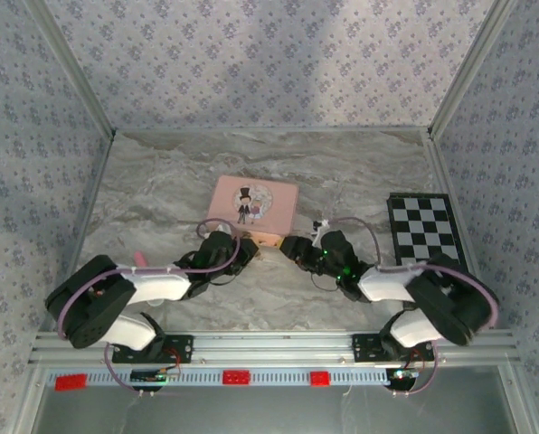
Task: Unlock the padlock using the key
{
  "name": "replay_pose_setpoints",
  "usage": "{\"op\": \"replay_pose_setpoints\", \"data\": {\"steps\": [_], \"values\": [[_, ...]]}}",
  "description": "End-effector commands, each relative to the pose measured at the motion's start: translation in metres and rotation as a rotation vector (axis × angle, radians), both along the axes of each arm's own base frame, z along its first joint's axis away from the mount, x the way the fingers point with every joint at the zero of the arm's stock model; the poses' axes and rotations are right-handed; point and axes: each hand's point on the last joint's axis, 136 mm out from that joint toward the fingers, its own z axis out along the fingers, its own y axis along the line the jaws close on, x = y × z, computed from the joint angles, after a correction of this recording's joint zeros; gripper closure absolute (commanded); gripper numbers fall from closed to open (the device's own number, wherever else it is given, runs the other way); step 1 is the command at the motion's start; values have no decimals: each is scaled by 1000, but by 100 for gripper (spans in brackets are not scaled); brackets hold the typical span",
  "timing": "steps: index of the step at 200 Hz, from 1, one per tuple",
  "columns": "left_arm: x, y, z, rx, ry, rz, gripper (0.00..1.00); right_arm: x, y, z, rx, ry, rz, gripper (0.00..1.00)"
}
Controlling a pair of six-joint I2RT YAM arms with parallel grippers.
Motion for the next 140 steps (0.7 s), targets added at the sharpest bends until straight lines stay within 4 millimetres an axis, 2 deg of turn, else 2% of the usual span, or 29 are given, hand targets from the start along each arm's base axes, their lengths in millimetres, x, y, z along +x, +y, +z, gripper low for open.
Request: {"op": "replay_pose_setpoints", "data": {"steps": [1, 22, 49, 72, 95, 109, 140], "values": [[10, 5, 25, -6, -72, 7, 100, -8, -23, 4, -396, -251, 33, 54], [8, 12, 25, 5, -65, 11, 100, -22, -21, 34, -484, -513, 81, 56], [6, 18, 26, 9, -62, 14, 100, -42, -9, 42, -551, -788, 163, 57], [4, 17, 28, 4, -61, 4, 100, -61, 10, 33, -637, -969, 258, 55], [3, 15, 29, -2, -55, -7, 100, -69, 34, 26, -736, -1099, 313, 53], [2, 14, 29, -4, -54, -13, 100, -67, 46, 25, -773, -1151, 291, 52], [-1, 11, 28, -12, -49, -24, 100, -58, 64, 12, -847, -1187, 301, 54]]}}
